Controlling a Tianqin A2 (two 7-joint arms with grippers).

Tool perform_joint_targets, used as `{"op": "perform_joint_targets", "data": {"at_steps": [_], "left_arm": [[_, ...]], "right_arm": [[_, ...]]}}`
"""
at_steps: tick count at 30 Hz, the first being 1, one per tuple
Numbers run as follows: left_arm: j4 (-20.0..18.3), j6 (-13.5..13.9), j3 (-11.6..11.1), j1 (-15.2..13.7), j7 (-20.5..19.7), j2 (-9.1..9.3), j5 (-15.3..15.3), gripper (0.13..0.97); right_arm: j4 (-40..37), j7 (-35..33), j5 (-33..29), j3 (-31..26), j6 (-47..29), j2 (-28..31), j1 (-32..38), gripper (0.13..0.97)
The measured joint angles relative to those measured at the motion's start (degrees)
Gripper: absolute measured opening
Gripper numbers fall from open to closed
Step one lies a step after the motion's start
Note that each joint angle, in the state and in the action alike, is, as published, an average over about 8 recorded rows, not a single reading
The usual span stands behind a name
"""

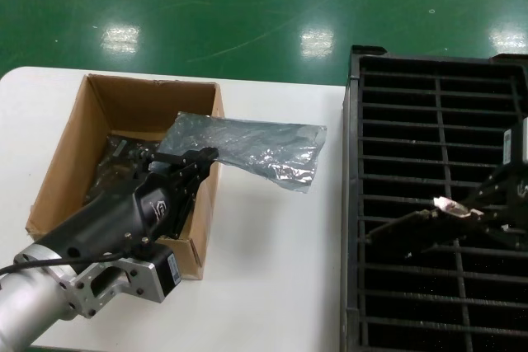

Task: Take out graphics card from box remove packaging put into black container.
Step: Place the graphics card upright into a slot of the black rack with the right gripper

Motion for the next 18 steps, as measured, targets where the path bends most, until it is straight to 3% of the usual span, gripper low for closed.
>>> {"op": "perform_joint_targets", "data": {"at_steps": [18], "left_arm": [[0.0,0.0,0.0,0.0,0.0,0.0,0.0,0.139]], "right_arm": [[-1.05,0.74,-3.26,-2.27,-0.18,-1.24,-0.47,0.187]]}}
